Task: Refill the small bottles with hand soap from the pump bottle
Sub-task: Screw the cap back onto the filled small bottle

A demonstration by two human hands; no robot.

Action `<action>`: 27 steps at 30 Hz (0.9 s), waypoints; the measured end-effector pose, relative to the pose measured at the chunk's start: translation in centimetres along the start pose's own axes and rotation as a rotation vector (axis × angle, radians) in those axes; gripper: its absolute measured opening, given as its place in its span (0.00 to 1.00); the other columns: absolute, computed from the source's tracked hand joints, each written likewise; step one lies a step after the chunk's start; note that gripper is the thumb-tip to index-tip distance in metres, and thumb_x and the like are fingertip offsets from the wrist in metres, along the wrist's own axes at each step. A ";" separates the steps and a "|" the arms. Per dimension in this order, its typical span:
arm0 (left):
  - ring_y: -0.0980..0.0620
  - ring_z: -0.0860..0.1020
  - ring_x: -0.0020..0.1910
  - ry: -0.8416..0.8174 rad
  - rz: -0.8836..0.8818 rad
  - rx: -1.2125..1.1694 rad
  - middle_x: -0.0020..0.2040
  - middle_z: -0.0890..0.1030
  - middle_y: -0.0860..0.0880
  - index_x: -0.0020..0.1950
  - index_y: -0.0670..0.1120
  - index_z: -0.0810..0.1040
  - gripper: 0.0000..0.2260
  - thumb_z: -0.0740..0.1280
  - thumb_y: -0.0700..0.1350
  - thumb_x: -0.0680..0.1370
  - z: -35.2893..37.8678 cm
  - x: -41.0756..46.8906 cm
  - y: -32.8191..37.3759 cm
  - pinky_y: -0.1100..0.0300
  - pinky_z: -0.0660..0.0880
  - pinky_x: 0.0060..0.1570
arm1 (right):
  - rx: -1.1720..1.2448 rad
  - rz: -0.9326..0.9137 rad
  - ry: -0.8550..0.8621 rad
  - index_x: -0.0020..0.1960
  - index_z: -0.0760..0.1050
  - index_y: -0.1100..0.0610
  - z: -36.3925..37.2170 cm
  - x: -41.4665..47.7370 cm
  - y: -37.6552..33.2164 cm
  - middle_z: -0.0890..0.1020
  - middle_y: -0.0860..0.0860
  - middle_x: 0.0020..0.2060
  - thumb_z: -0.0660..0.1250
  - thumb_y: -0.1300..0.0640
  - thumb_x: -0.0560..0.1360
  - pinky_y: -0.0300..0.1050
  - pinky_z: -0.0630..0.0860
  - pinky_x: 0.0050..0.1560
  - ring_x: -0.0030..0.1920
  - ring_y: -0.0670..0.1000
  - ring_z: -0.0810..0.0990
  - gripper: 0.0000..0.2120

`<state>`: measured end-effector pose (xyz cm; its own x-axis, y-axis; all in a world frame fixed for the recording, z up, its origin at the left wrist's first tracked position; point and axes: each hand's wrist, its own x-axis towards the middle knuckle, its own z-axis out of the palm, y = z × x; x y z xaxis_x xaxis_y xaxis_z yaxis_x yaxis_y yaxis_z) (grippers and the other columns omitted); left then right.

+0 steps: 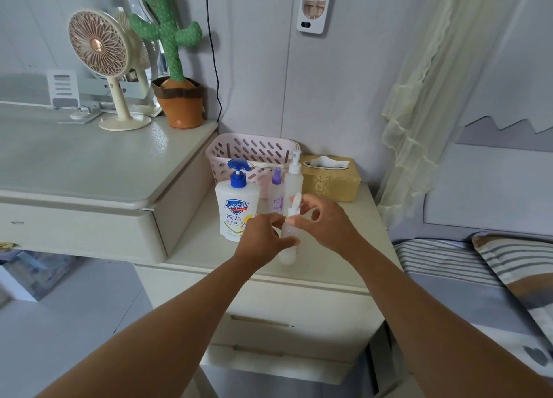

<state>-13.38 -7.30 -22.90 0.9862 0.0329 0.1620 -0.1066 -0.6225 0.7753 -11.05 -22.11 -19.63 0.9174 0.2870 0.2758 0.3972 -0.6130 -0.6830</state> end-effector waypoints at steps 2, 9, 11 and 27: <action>0.57 0.76 0.38 -0.004 0.002 0.010 0.46 0.82 0.51 0.54 0.46 0.81 0.18 0.77 0.50 0.67 0.0 0.0 0.0 0.66 0.70 0.40 | 0.022 -0.015 0.007 0.54 0.78 0.54 0.0 0.1 -0.2 0.79 0.47 0.43 0.71 0.50 0.72 0.41 0.73 0.42 0.38 0.45 0.73 0.13; 0.58 0.75 0.36 -0.008 0.008 0.010 0.42 0.81 0.52 0.53 0.47 0.81 0.17 0.77 0.50 0.67 0.0 0.0 0.3 0.70 0.67 0.34 | 0.112 0.095 0.058 0.48 0.76 0.51 0.6 0.2 0.3 0.79 0.45 0.36 0.76 0.45 0.65 0.38 0.73 0.37 0.36 0.45 0.76 0.17; 0.57 0.76 0.36 -0.016 0.011 0.009 0.45 0.82 0.51 0.53 0.47 0.81 0.17 0.77 0.50 0.67 0.0 0.1 0.3 0.70 0.68 0.36 | 0.161 0.083 -0.015 0.56 0.77 0.48 0.2 0.0 0.5 0.81 0.49 0.42 0.76 0.47 0.66 0.46 0.79 0.46 0.42 0.51 0.79 0.20; 0.56 0.76 0.38 -0.022 0.005 0.041 0.43 0.81 0.52 0.51 0.46 0.81 0.17 0.77 0.50 0.66 0.0 0.1 0.3 0.68 0.69 0.37 | 0.068 0.032 -0.037 0.49 0.80 0.55 -0.4 0.6 0.1 0.81 0.48 0.37 0.74 0.49 0.69 0.45 0.77 0.41 0.37 0.46 0.77 0.12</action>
<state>-13.32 -7.49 -22.62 0.9883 0.0123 0.1520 -0.1070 -0.6543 0.7486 -10.41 -22.30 -19.26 0.9273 0.2962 0.2288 0.3640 -0.5714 -0.7356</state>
